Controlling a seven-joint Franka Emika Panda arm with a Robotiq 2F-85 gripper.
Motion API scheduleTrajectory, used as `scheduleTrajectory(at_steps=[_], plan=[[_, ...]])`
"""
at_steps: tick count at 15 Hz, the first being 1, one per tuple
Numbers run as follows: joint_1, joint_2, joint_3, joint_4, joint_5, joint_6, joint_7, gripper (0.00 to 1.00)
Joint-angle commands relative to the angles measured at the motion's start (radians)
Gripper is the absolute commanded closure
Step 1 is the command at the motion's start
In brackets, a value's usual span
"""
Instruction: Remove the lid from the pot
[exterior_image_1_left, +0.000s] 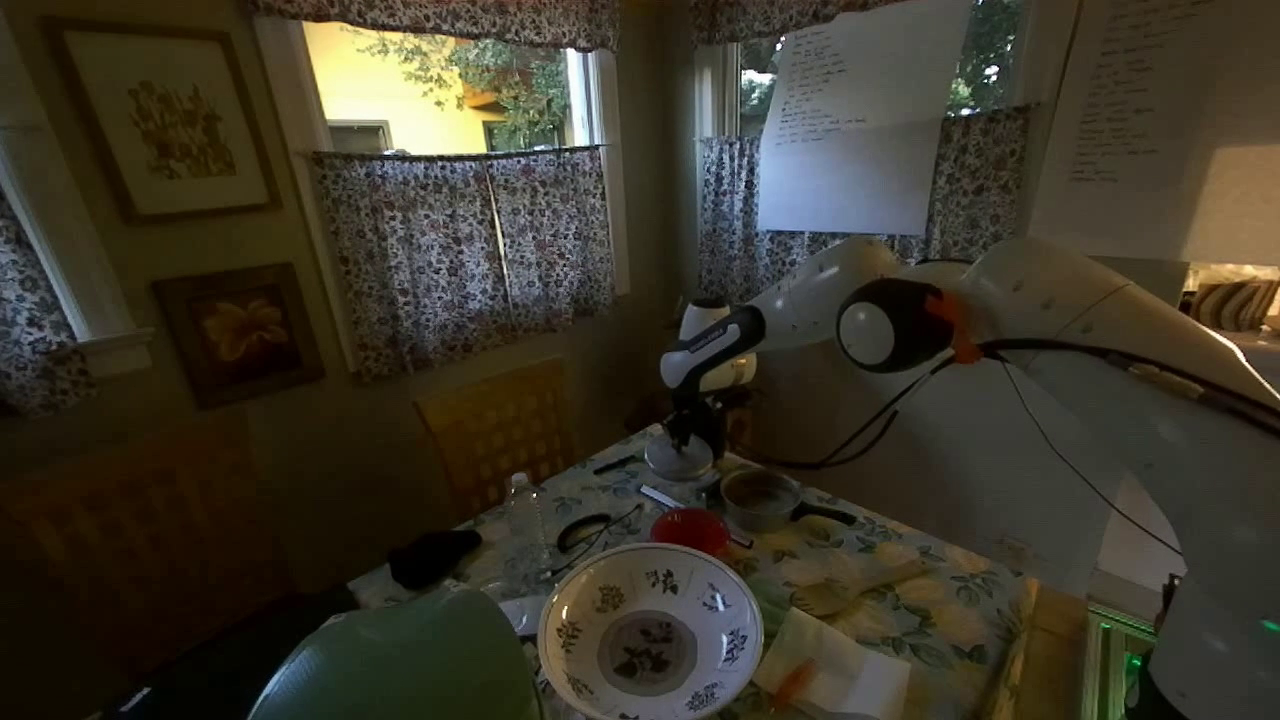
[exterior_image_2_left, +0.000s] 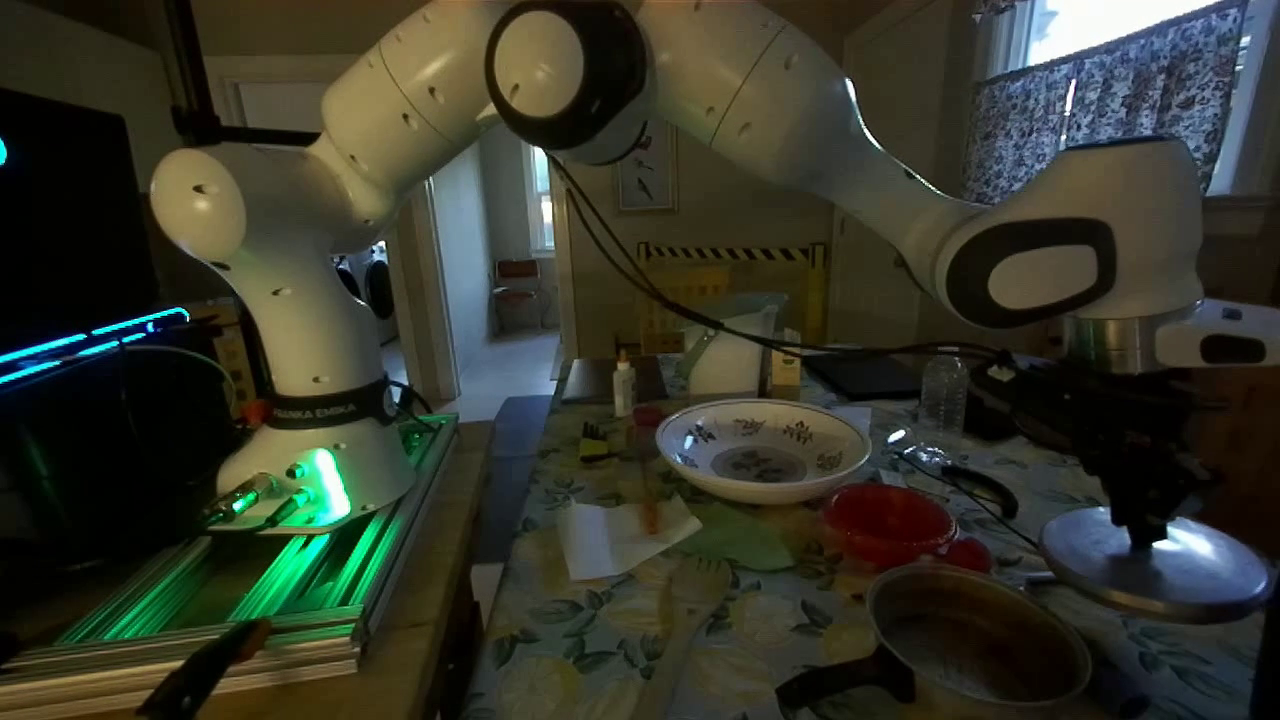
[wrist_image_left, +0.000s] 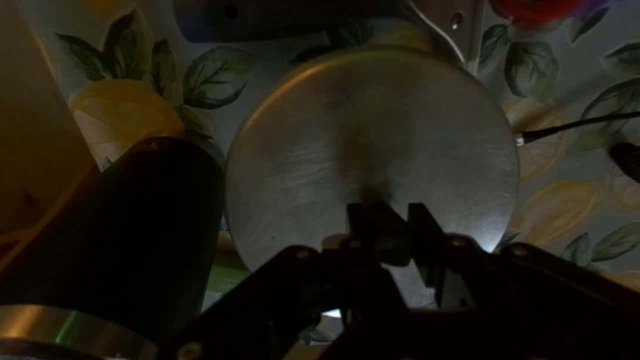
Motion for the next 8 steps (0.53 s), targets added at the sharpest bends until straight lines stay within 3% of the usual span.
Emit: scheduleTrajectory(at_steps=[1, 8], plan=[[-0.012, 0.096, 0.012, 0.142, 0.012, -0.036, 0.020, 0.94], [-0.009, 0.178, 0.004, 0.230, 0.004, -0.039, 0.044, 0.94]])
